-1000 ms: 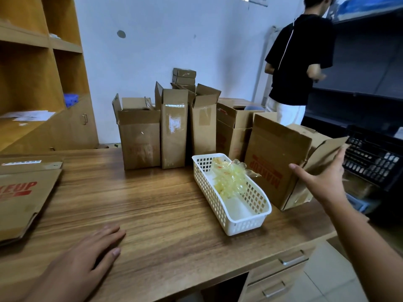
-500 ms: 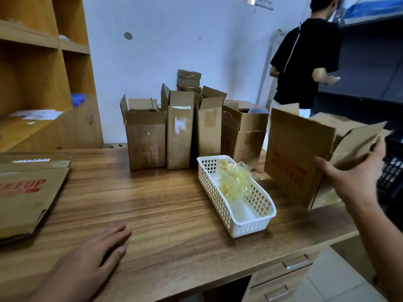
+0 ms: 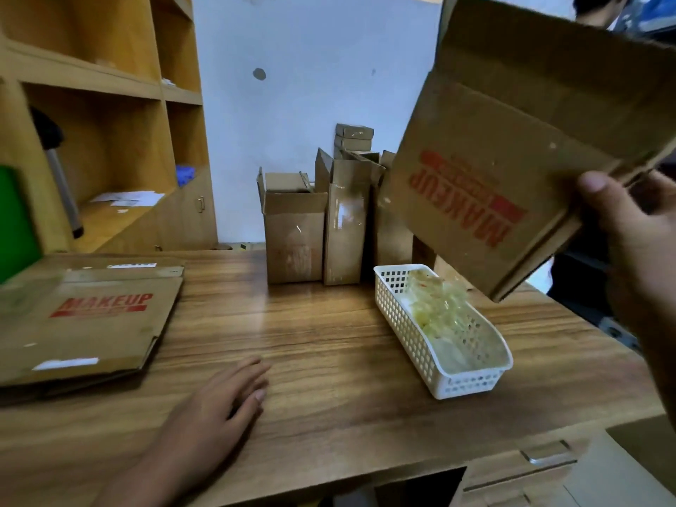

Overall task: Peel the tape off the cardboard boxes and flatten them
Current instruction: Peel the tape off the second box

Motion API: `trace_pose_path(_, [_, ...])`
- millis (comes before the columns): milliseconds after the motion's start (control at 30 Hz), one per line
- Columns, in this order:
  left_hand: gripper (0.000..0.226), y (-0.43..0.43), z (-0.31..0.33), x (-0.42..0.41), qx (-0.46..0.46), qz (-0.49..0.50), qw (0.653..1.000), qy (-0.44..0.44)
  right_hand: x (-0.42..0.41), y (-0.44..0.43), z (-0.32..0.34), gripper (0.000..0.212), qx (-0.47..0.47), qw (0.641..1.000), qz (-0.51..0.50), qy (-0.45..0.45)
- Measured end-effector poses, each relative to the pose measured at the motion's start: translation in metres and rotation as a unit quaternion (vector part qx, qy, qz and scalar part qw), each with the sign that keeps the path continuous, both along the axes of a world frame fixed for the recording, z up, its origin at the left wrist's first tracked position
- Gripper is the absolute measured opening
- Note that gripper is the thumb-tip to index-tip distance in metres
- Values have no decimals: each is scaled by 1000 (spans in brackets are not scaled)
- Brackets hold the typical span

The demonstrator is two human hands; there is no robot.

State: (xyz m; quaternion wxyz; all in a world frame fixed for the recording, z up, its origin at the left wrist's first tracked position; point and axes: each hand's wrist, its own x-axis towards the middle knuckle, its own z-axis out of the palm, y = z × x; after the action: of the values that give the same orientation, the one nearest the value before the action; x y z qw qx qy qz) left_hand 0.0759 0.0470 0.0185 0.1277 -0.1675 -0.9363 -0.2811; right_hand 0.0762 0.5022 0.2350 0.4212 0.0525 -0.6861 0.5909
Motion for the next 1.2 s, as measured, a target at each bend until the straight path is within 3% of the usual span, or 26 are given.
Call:
trace_pose_path(133, [33,-6,22,16,78,22,995,61,8,-86,-7,78,-16,993,115,-9])
trace_pose_path(333, [40,-26,66,58,140,48,961,234,-19,-149,-40,100,-37,952,224,-204])
trace_pose_path(400, [41,-30,77,71,114,56,955,269,-27,-166,-54,87,-37,930,254,-265])
trace_pose_path(467, [43,-33,83,77,79,49,954,285,-31,-181,-65,55,-26,901,290,-323])
trace_pose_path(533, [45,-36,86,79,54,32,957,283,-35,-192,-76,44,-28,872,308,-381])
trace_pose_path(733, [48,-30,81,66,-74,-26,972,222,-47,-204,-98,82,-40,818,298,-490])
trace_pose_path(867, [51,-23,84,54,-176,-26,967,183,-57,-201,-102,86,-24,798,289,-528])
trace_pose_path(967, [52,-21,89,46,-186,-18,968,165,-64,-198,-107,91,-7,803,276,-528])
trace_pose_path(1200, [49,-20,89,32,-155,-10,976,153,-63,-199,-135,66,-92,818,302,-480])
